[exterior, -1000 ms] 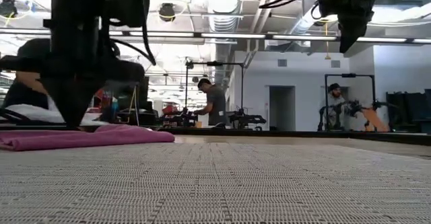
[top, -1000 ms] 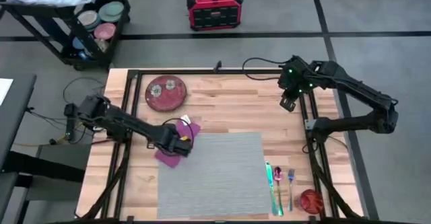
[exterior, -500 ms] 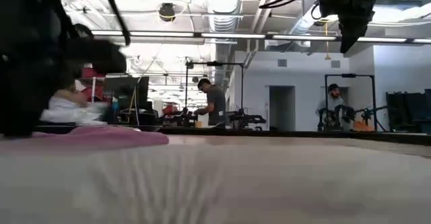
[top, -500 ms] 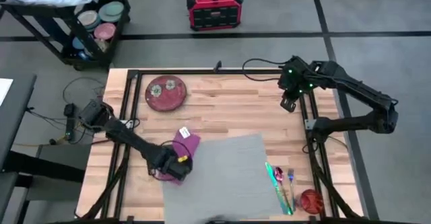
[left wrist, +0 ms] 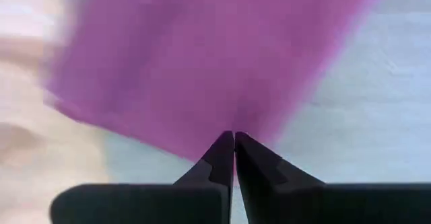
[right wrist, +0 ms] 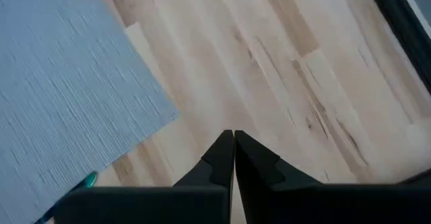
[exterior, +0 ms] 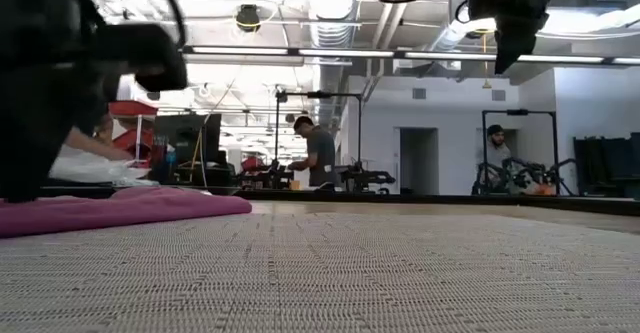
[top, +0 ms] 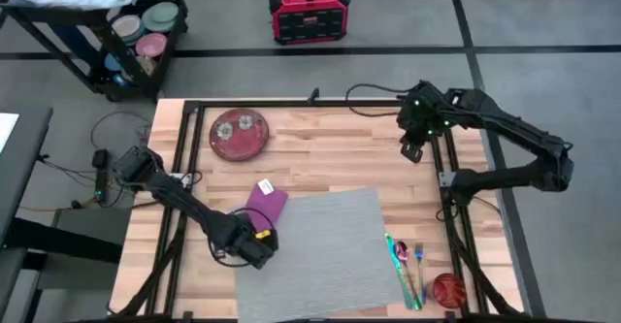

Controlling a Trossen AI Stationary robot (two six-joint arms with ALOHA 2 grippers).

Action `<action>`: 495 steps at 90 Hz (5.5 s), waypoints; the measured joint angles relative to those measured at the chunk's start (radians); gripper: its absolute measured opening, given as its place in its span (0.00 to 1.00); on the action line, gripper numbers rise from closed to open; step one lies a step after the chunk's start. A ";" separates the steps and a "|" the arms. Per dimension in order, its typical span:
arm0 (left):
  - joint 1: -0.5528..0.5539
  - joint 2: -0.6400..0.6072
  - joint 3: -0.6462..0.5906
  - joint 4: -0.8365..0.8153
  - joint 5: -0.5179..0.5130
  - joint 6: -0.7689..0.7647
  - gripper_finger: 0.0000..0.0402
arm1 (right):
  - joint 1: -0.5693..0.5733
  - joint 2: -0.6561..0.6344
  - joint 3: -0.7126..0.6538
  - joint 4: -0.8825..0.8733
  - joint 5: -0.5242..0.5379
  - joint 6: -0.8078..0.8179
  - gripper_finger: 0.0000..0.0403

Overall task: Set table place
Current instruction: Put the pink table napkin on the gray table mat

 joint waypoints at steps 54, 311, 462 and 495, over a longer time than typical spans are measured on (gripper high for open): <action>0.094 -0.027 0.114 -0.260 -0.059 0.288 0.00 | 0.182 0.142 -0.036 0.522 -0.360 0.183 0.00; -0.356 -0.025 0.329 -0.368 -0.141 0.093 0.00 | 0.394 1.283 0.575 0.907 -0.339 0.222 0.32; -0.357 -0.021 0.329 -0.540 -0.200 0.144 0.00 | 0.537 1.276 0.682 0.478 -0.522 0.078 0.00; -0.357 -0.021 0.329 -0.547 -0.220 0.123 0.00 | 0.600 1.274 0.685 0.336 -0.388 -0.131 0.00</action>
